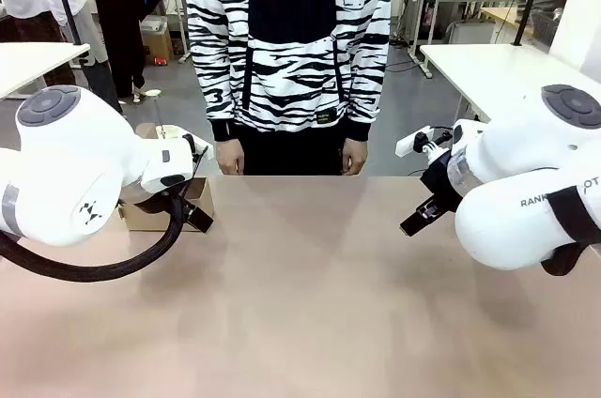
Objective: Pour a drink into a cup and package it in a carrier.
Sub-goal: Pick up the 600 ml Paper Cup and place it in the middle top area of the table.
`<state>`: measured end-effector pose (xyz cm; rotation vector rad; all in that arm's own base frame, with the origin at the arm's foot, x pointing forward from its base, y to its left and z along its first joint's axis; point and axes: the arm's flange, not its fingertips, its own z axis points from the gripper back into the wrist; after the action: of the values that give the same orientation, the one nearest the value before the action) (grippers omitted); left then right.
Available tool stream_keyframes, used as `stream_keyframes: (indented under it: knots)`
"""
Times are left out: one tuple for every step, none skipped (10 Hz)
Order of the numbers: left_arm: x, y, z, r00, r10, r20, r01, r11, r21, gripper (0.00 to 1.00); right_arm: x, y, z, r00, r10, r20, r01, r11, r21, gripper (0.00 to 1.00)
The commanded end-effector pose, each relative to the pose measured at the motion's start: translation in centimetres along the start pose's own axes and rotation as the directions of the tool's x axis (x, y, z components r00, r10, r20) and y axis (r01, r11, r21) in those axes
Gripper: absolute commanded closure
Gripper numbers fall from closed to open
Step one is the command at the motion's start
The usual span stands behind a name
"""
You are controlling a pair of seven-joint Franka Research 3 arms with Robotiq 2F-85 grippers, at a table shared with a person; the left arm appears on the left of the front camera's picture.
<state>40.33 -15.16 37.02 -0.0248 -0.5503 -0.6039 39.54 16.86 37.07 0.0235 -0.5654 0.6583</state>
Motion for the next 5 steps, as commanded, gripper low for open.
stream_keyframes:
  knots:
    - [0.00, 0.00, 0.01, 1.000, 0.000, 0.000, 0.000, 1.000, 0.000, 0.00, 0.00, 0.00, 0.00, 1.000, 0.000, 0.000, 0.000, 1.000, 0.000, 0.00]
    - [0.00, 0.00, 0.01, 1.000, 0.000, 0.000, 0.000, 1.000, 0.000, 0.00, 0.00, 0.00, 0.00, 1.000, 0.000, 0.000, 0.000, 1.000, 0.000, 0.00]
    - [0.00, 0.00, 0.01, 1.000, 0.000, 0.000, 0.000, 1.000, 0.000, 0.00, 0.00, 0.00, 0.00, 1.000, 0.000, 0.000, 0.000, 1.000, 0.000, 0.00]
    - [0.00, 0.00, 0.01, 1.000, 0.000, 0.000, 0.000, 1.000, 0.000, 0.00, 0.00, 0.00, 0.00, 1.000, 0.000, 0.000, 0.000, 1.000, 0.000, 0.00]
    - [0.00, 0.00, 0.01, 1.000, 0.000, 0.000, 0.000, 1.000, 0.000, 0.00, 0.00, 0.00, 0.00, 1.000, 0.000, 0.000, 0.000, 1.000, 0.000, 0.00]
